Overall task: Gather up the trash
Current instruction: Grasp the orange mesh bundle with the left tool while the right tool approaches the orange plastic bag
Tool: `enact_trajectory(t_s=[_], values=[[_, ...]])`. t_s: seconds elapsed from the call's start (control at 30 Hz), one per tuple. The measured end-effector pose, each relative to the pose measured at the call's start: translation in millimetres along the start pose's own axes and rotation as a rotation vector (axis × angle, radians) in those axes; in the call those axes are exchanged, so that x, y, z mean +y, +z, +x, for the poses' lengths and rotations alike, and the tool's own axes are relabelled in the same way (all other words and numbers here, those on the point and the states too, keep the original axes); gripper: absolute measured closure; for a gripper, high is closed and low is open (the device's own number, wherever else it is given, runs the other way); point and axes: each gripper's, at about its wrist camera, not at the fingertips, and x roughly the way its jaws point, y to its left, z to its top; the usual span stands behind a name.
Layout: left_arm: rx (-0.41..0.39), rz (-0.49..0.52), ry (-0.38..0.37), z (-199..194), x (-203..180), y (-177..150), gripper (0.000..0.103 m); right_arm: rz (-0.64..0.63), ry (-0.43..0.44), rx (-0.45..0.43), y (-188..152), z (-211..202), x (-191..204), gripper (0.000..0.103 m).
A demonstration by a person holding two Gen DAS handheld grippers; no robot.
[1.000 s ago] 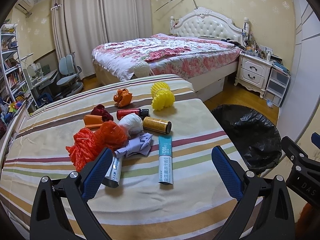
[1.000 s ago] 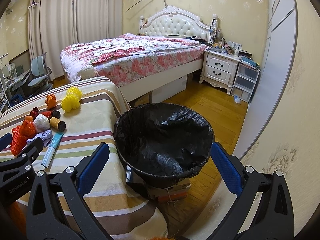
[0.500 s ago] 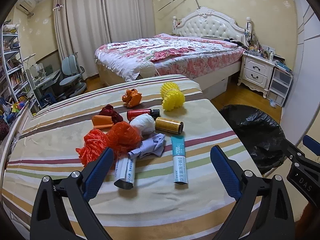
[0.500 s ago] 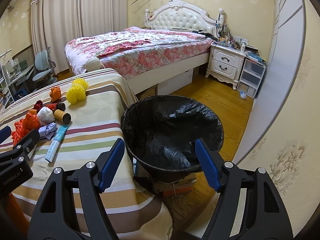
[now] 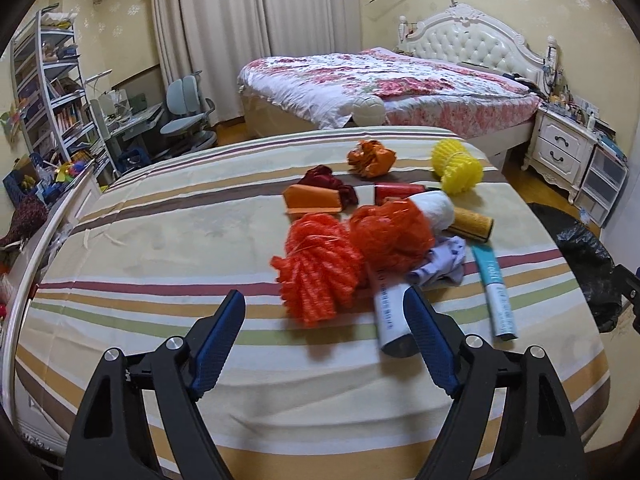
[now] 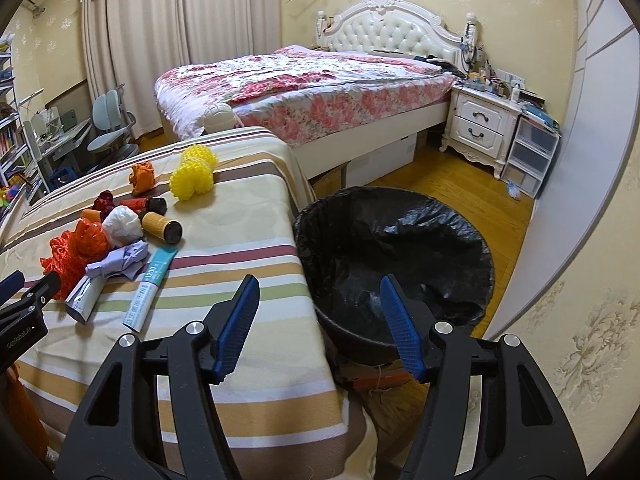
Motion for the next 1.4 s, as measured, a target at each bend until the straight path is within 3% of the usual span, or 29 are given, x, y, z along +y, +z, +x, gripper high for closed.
enact_trajectory(t_s=[0.4, 0.73, 0.93, 1.27, 1.33, 1.4], values=[[0.064, -0.052, -0.011, 30.4, 22.5, 9.5, 0.021, -0.053, 0.034, 0.022, 10.2, 19.4, 33.4, 0.04], [0.079, -0.095, 0.038, 35.5, 50.8, 9.4, 0.021, -0.071, 0.045, 0.039, 9.3, 28.4, 42.3, 0.039], [0.054, -0.099, -0.015, 22.9, 44.4, 14.4, 0.021, -0.075, 0.05, 0.039, 9.1, 27.9, 45.4, 0.039], [0.058, -0.064, 0.037, 51.7, 40.6, 32.9, 0.02, -0.081, 0.05, 0.04, 10.0, 27.1, 49.1, 0.039], [0.068, -0.056, 0.023, 55.4, 42.1, 32.0, 0.025, -0.087, 0.051, 0.039, 12.3, 25.9, 52.4, 0.039], [0.08, -0.045, -0.004, 58.6, 43.0, 29.6, 0.04, -0.092, 0.054, 0.037, 15.3, 25.2, 55.9, 0.039]])
